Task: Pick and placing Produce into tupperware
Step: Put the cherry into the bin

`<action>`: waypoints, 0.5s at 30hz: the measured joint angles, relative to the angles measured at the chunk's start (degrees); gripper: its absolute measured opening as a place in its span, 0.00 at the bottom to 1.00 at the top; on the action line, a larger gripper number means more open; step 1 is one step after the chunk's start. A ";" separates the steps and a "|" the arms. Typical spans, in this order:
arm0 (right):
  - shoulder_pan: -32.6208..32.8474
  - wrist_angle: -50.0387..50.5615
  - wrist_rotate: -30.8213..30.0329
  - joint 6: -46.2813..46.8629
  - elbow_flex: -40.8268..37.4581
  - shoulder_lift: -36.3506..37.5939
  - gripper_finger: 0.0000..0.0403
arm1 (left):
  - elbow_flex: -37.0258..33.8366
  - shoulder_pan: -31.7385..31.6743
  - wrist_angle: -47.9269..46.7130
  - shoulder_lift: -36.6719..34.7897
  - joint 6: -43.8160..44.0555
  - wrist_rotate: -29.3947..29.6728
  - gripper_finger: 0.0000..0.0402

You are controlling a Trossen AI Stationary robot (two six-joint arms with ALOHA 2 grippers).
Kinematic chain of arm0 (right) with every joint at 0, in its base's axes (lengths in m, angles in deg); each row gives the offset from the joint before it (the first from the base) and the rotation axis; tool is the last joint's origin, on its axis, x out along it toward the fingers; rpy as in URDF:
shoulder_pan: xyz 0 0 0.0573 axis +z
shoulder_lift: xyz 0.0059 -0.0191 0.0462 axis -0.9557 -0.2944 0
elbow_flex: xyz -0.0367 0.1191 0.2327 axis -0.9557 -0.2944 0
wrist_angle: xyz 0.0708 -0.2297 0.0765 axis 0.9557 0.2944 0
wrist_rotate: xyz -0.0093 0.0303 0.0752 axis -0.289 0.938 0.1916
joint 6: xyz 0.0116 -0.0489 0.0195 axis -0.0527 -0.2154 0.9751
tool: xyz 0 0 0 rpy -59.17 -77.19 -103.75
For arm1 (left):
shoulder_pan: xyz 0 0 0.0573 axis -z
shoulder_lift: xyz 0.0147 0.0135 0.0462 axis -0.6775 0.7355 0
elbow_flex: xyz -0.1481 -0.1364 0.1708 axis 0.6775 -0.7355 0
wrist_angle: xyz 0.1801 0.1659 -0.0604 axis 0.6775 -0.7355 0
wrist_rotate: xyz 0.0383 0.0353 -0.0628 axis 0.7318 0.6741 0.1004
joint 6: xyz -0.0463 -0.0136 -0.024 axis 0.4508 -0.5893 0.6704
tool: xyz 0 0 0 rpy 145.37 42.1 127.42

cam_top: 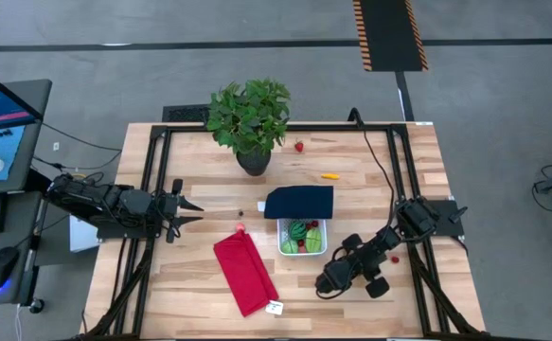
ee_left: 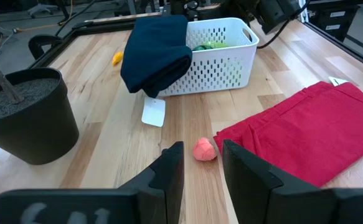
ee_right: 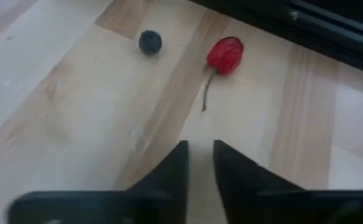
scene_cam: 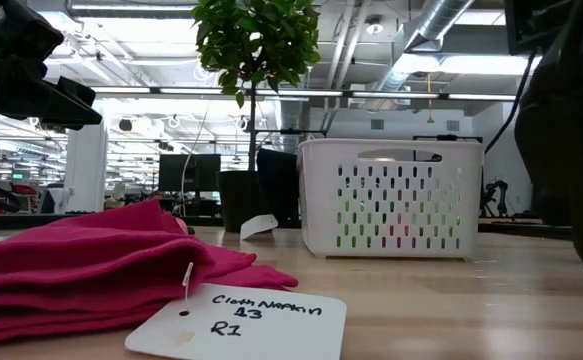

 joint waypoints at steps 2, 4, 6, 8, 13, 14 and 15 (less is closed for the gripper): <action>0.00 0.57 0.25 0.00 0.00 0.01 0.34 | 0.01 0.00 0.01 0.00 0.00 0.00 0.25; 0.00 0.78 0.27 0.00 0.09 0.01 0.42 | 0.00 0.01 0.01 0.00 0.00 -0.01 0.25; -0.19 1.00 0.70 0.00 0.28 0.04 0.51 | 0.01 0.02 -0.01 0.00 0.00 0.00 0.25; -0.52 1.29 1.43 0.00 0.28 0.06 0.59 | -0.01 -0.01 0.02 0.00 0.00 -0.01 0.25; -0.52 1.21 2.10 0.00 -0.75 0.04 0.71 | 0.01 0.00 0.02 0.00 0.00 -0.01 0.25; -0.52 1.11 2.21 0.00 -0.99 0.03 0.72 | -0.01 -0.01 0.01 0.00 0.00 0.00 0.25; -0.52 1.13 2.29 0.00 -1.15 0.02 0.72 | -0.01 0.01 0.02 0.00 0.00 0.00 0.25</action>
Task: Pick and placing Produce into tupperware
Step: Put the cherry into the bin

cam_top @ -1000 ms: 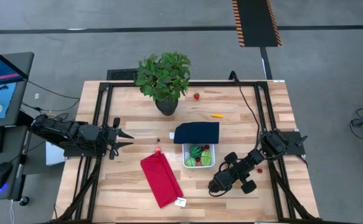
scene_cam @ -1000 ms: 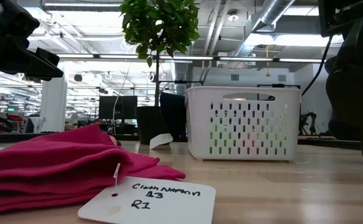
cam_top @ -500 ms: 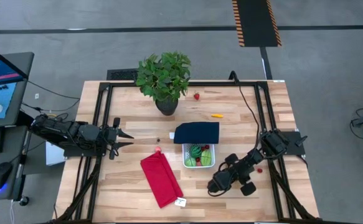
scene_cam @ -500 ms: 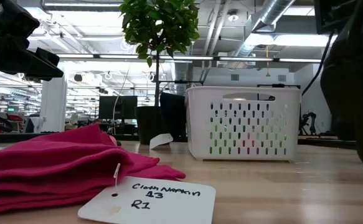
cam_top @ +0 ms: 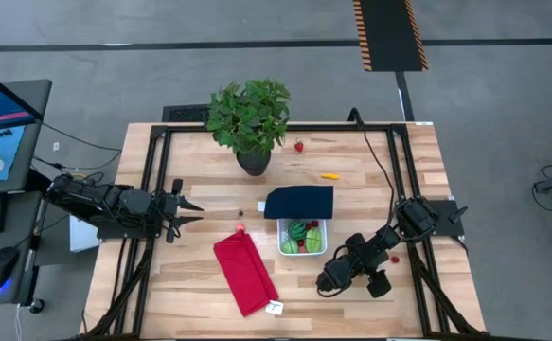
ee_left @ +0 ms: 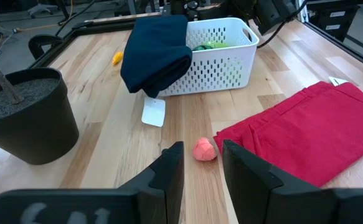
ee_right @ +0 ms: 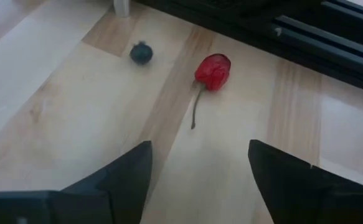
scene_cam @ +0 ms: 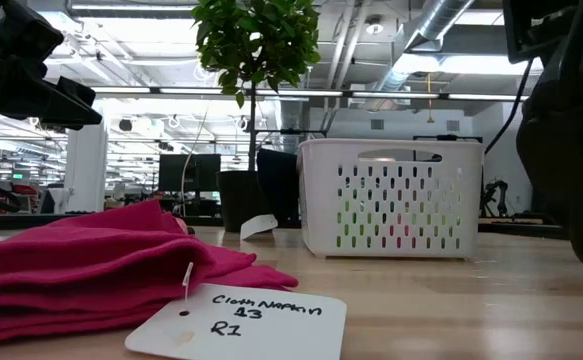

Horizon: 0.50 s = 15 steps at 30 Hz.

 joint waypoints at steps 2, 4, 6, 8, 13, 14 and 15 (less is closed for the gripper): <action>0.07 0.04 0.83 0.02 -0.35 0.01 0.73 | 0.01 -0.01 0.00 0.00 0.00 -0.01 0.25; 0.10 -0.06 1.55 0.00 -0.42 -0.01 0.73 | 0.02 0.00 0.00 0.00 0.00 -0.02 0.25; 0.11 0.00 2.60 0.00 -0.43 -0.01 0.73 | 0.01 -0.01 0.00 0.00 0.00 -0.01 0.25; 0.11 0.12 2.78 0.00 -0.67 -0.01 0.72 | 0.02 -0.02 -0.02 0.00 0.00 0.00 0.25; 0.11 0.07 2.89 0.00 -1.94 -0.01 0.72 | 0.02 -0.02 0.00 0.00 0.00 0.00 0.25; 0.11 -0.32 2.93 0.00 -2.13 -0.01 0.72 | 0.01 -0.01 -0.01 0.00 0.00 0.00 0.25; 0.11 -0.70 2.92 0.01 -2.38 -0.01 0.72 | -0.01 -0.02 -0.02 0.00 0.00 0.00 0.25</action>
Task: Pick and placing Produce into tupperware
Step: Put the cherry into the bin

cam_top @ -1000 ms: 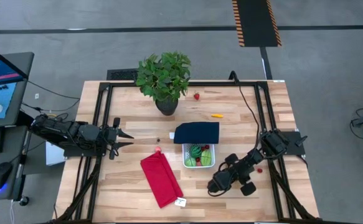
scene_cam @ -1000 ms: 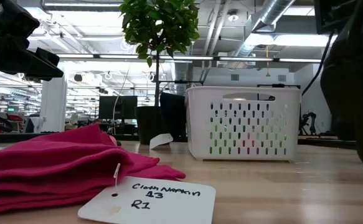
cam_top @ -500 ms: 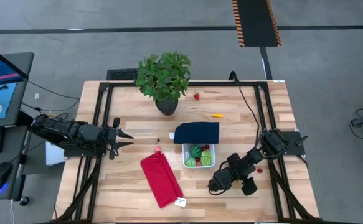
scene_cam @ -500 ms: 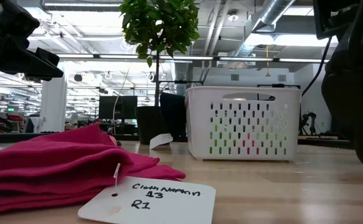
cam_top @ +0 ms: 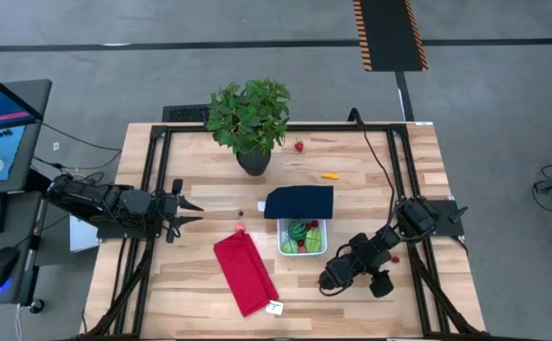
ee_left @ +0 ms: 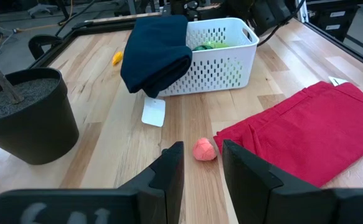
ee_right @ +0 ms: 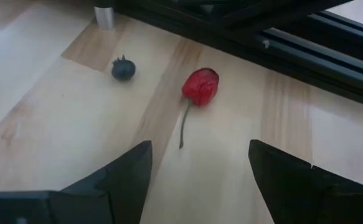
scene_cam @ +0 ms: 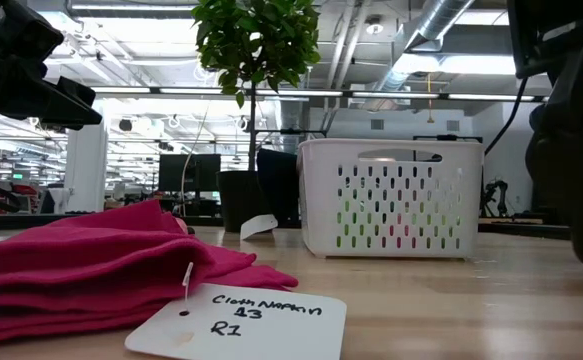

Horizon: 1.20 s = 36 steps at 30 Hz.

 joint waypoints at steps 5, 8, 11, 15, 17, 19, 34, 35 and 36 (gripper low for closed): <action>-0.10 -0.82 -0.36 0.05 -0.45 0.04 0.71 | 0.01 0.00 0.02 0.00 0.00 0.00 0.25; -0.11 -0.94 -0.66 0.06 -0.45 0.04 0.67 | 0.00 0.02 0.02 0.00 0.00 0.00 0.25; -0.11 -1.04 -0.88 0.04 -0.52 0.04 0.58 | 0.01 0.01 0.01 0.00 0.00 -0.01 0.25; -0.13 -1.36 -1.12 0.04 -0.60 0.04 0.41 | 0.00 0.02 0.02 0.00 0.00 0.00 0.25; -0.12 -1.61 -1.08 0.04 -0.65 0.02 0.31 | 0.02 0.02 0.00 0.00 0.00 -0.02 0.25; -0.11 -1.98 -1.07 0.01 -0.65 0.00 0.20 | 0.02 0.00 0.02 0.00 0.00 0.00 0.25; -0.26 -1.91 -4.03 -0.47 2.40 -0.17 0.04 | 0.02 0.02 0.00 0.00 0.00 0.00 0.25; -0.31 -1.80 -4.27 -0.47 3.22 -0.17 0.04 | 0.02 0.00 0.02 0.00 0.00 0.00 0.25; -0.34 -1.70 -4.56 -0.47 4.18 -0.17 0.03 | 0.01 0.01 0.00 0.00 0.00 0.00 0.25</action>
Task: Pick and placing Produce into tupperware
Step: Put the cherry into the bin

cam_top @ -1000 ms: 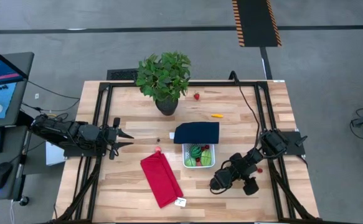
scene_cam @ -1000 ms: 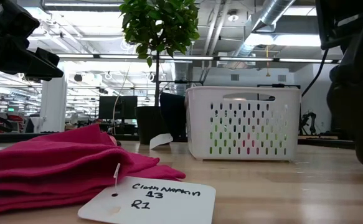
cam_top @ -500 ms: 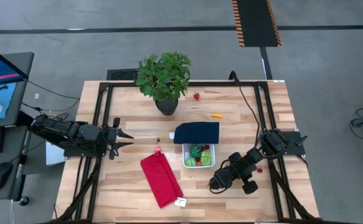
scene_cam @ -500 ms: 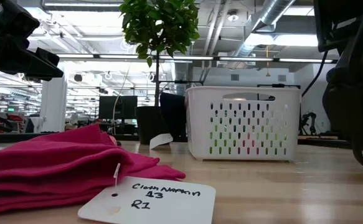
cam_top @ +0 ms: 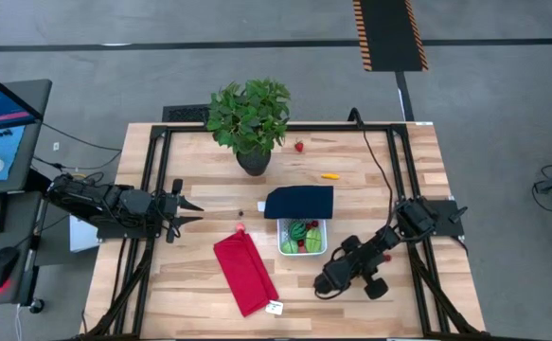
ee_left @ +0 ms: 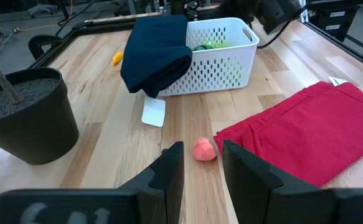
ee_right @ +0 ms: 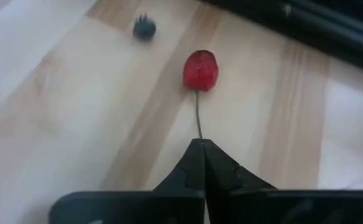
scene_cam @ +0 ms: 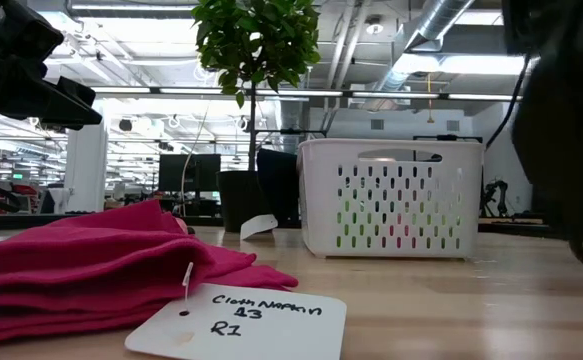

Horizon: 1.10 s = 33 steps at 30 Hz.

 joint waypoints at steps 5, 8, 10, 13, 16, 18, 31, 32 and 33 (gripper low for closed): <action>0.10 2.47 -4.07 0.02 5.12 -0.02 0.03 | 0.01 0.01 0.02 0.00 0.00 0.00 0.25; 0.35 6.02 -7.11 0.03 8.96 -0.02 0.03 | 0.00 0.00 0.02 0.00 0.00 0.00 0.25; 0.39 9.12 -8.65 0.24 11.69 -0.02 0.03 | 0.00 0.00 0.00 0.00 0.00 -0.01 0.25; 0.36 10.70 -10.42 0.39 15.28 0.00 0.03 | 0.00 -0.01 0.02 0.00 0.00 0.00 0.25; 0.38 10.81 -13.84 0.44 15.95 0.45 0.03 | 0.01 0.01 0.02 0.00 0.00 0.00 0.25; 0.53 10.96 -16.48 0.45 16.23 1.04 0.03 | 0.00 0.00 0.01 0.00 0.00 -0.01 0.25; 2.68 11.12 -25.71 0.30 17.93 3.51 0.03 | -0.01 -0.01 0.02 0.00 0.00 0.00 0.25; 2.95 11.14 -26.86 -0.02 17.93 4.17 0.03 | 0.01 0.01 0.01 0.00 0.00 -0.01 0.25; 3.25 11.16 -27.95 0.02 17.93 4.92 0.03 | 0.00 0.00 0.01 0.00 0.00 0.00 0.25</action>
